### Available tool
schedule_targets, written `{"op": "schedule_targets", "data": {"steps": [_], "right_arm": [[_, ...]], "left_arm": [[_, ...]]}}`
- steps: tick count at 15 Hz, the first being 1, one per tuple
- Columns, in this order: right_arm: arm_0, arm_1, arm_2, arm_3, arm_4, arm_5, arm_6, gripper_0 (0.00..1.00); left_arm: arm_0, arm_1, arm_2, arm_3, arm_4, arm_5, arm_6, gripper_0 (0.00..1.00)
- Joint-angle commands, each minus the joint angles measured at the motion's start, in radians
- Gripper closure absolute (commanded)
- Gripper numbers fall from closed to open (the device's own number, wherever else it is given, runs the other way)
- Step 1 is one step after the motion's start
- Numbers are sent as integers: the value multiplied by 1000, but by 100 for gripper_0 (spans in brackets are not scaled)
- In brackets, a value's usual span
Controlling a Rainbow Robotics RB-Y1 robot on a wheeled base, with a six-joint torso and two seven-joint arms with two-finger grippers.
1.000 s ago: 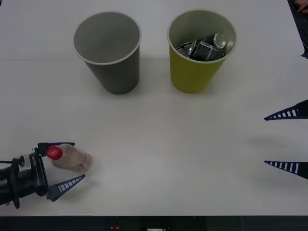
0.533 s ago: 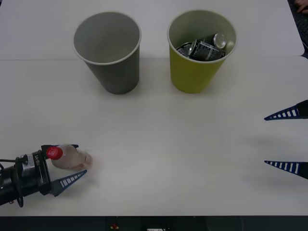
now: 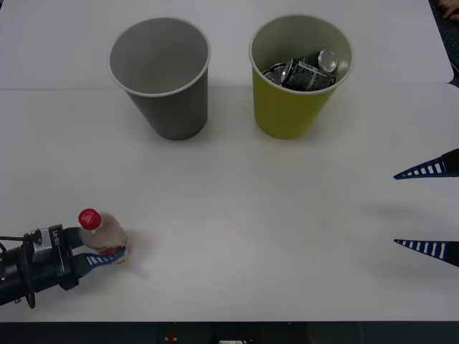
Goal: Put the can into the green bin and the plastic bottle into the gray bin
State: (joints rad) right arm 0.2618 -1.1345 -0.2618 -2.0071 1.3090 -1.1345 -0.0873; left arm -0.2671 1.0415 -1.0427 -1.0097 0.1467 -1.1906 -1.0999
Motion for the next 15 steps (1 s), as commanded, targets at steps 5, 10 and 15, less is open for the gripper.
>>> {"op": "schedule_targets", "data": {"steps": [5, 10, 15], "right_arm": [[0, 0, 0, 0, 0, 0, 0, 0], [0, 0, 0, 0, 0, 0, 0, 0], [0, 0, 0, 0, 0, 0, 0, 0]], "left_arm": [[12, 22, 173, -24, -219, 0, 180, 100], [65, 26, 443, -96, -496, 0, 413, 100], [101, 28, 693, -230, -773, 0, 701, 100]]}}
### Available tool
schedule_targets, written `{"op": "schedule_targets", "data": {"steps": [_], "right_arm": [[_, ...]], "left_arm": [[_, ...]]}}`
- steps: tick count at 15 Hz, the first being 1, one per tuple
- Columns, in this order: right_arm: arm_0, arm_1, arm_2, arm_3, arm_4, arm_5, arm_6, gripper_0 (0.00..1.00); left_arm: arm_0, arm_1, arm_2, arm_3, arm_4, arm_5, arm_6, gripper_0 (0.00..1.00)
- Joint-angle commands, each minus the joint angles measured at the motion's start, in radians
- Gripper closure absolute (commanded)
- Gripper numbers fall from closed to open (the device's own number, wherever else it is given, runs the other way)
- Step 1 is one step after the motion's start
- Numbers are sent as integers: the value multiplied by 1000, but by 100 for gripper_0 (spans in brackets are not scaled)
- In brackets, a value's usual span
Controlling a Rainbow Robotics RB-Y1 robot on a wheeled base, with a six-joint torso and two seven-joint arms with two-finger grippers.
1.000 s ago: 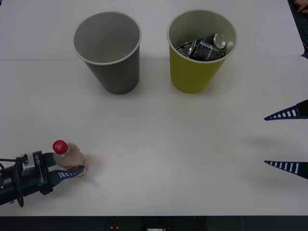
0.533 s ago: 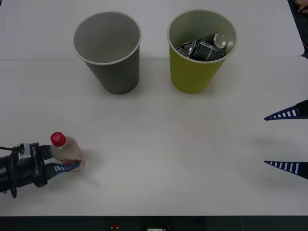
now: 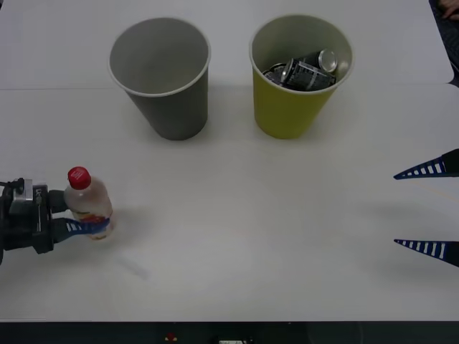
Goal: Put the can into the green bin and the plastic bottle into the gray bin
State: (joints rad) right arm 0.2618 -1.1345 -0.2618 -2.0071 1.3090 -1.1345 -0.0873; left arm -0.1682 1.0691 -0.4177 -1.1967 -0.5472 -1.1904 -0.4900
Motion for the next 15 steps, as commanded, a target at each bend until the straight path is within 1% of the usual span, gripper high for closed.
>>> {"op": "schedule_targets", "data": {"steps": [1, 2, 3, 7, 8, 10, 14, 15], "right_arm": [[0, 0, 0, 0, 0, 0, 0, 0], [0, 0, 0, 0, 0, 0, 0, 0], [0, 0, 0, 0, 0, 0, 0, 0], [0, 0, 0, 0, 0, 0, 0, 0], [0, 0, 0, 0, 0, 0, 0, 0], [0, 0, 0, 0, 0, 0, 0, 0], [0, 0, 0, 0, 0, 0, 0, 0], [0, 0, 0, 0, 0, 0, 0, 0]], "left_arm": [[3, -1, 102, -64, -120, 0, 140, 100], [3, 0, 140, -96, -168, 0, 206, 100], [3, 0, 165, -115, -200, 0, 246, 100], [3, 0, 292, -241, -361, 3, 465, 100], [4, -1, 333, -290, -419, 6, 539, 100], [3, -1, 392, -369, -493, 6, 673, 100], [-30, -1, 448, -514, -609, 6, 932, 100], [-43, -1, 456, -535, -631, 5, 978, 100]]}}
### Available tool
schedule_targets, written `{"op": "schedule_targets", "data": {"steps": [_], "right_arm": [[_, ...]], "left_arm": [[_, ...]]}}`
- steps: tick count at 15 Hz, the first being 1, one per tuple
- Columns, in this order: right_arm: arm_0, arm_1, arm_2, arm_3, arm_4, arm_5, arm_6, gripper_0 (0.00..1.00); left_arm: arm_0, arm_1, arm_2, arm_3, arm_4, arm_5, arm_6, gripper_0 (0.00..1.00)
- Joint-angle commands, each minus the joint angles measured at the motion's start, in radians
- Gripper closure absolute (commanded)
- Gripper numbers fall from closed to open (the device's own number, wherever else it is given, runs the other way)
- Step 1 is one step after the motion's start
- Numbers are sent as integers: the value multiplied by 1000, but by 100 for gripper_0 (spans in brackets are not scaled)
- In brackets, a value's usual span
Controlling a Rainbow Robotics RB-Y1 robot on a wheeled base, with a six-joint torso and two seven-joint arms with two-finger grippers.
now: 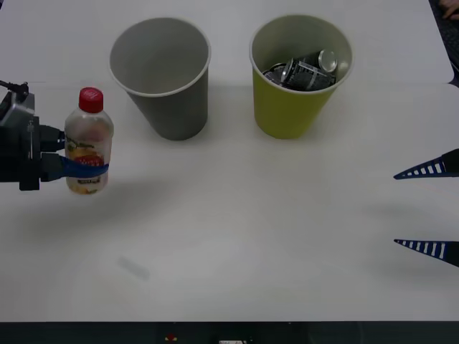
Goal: Put the can into the green bin and the plastic bottle into the gray bin
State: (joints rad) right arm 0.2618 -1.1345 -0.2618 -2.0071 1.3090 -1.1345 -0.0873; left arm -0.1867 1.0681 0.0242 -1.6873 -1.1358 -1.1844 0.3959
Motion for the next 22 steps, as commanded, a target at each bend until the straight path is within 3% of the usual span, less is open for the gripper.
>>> {"op": "schedule_targets", "data": {"steps": [1, 6, 11, 14, 18, 22], "right_arm": [[0, 0, 0, 0, 0, 0, 0, 0], [0, 0, 0, 0, 0, 0, 0, 0], [0, 0, 0, 0, 0, 0, 0, 0], [0, 0, 0, 0, 0, 0, 0, 0], [0, 0, 0, 0, 0, 0, 0, 0], [0, 0, 0, 0, 0, 0, 0, 0]], "left_arm": [[-50, 0, 20, -68, -73, -3, 158, 100], [-231, 0, 83, -100, -206, -185, 428, 100], [-432, -28, 63, -34, -271, -304, 627, 100], [-565, -28, -56, 41, -272, -270, 718, 100], [-700, -30, -242, 86, -334, -119, 821, 100], [-830, -129, -323, 235, -438, -75, 793, 100]]}}
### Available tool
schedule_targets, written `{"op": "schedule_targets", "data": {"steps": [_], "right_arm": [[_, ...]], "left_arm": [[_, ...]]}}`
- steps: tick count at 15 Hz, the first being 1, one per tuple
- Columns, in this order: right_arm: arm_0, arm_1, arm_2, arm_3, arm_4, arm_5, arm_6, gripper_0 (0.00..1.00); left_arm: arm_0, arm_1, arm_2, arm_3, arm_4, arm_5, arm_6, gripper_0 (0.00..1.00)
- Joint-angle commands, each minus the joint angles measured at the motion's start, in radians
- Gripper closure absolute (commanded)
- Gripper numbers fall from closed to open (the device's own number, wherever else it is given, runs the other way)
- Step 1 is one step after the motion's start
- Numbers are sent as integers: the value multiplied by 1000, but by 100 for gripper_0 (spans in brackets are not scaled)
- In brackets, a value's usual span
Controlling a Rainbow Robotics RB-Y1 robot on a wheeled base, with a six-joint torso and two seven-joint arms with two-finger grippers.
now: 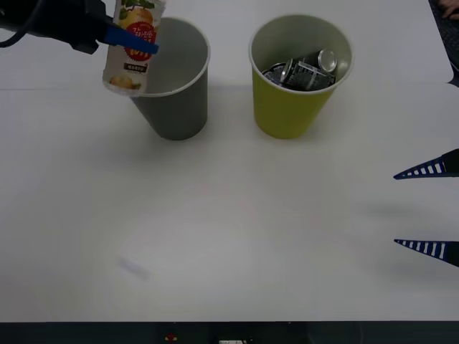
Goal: Put the can into the green bin and the plastic bottle into the gray bin
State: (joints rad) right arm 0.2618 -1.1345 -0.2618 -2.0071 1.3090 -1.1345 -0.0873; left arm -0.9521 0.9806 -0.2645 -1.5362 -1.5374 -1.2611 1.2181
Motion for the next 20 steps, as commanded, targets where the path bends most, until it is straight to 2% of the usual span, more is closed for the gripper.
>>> {"op": "schedule_targets", "data": {"steps": [1, 4, 8, 12, 13, 14, 15, 17, 18, 20], "right_arm": [[0, 0, 0, 0, 0, 0, 0, 0], [0, 0, 0, 0, 0, 0, 0, 0], [0, 0, 0, 0, 0, 0, 0, 0], [0, 0, 0, 0, 0, 0, 0, 0], [0, 0, 0, 0, 0, 0, 0, 0], [0, 0, 0, 0, 0, 0, 0, 0], [0, 0, 0, 0, 0, 0, 0, 0], [0, 0, 0, 0, 0, 0, 0, 0], [0, 0, 0, 0, 0, 0, 0, 0], [0, 0, 0, 0, 0, 0, 0, 0]], "left_arm": [[-89, -56, -52, 119, -46, 5, -34, 100], [-180, -122, -125, 217, -136, 68, -46, 100], [-224, -141, -225, 238, -240, 180, -46, 100], [-224, -141, -229, 238, -251, 184, -46, 99], [-226, -141, -229, 238, -247, 184, -57, 61], [-224, -141, -229, 238, -239, 184, -80, 6], [-224, -140, -229, 240, -231, 183, -88, 0], [-224, -135, -228, 238, -204, 161, -94, 0], [-221, -120, -228, 238, -162, 160, -106, 0], [-200, -95, -205, 240, -92, 160, -187, 0]]}}
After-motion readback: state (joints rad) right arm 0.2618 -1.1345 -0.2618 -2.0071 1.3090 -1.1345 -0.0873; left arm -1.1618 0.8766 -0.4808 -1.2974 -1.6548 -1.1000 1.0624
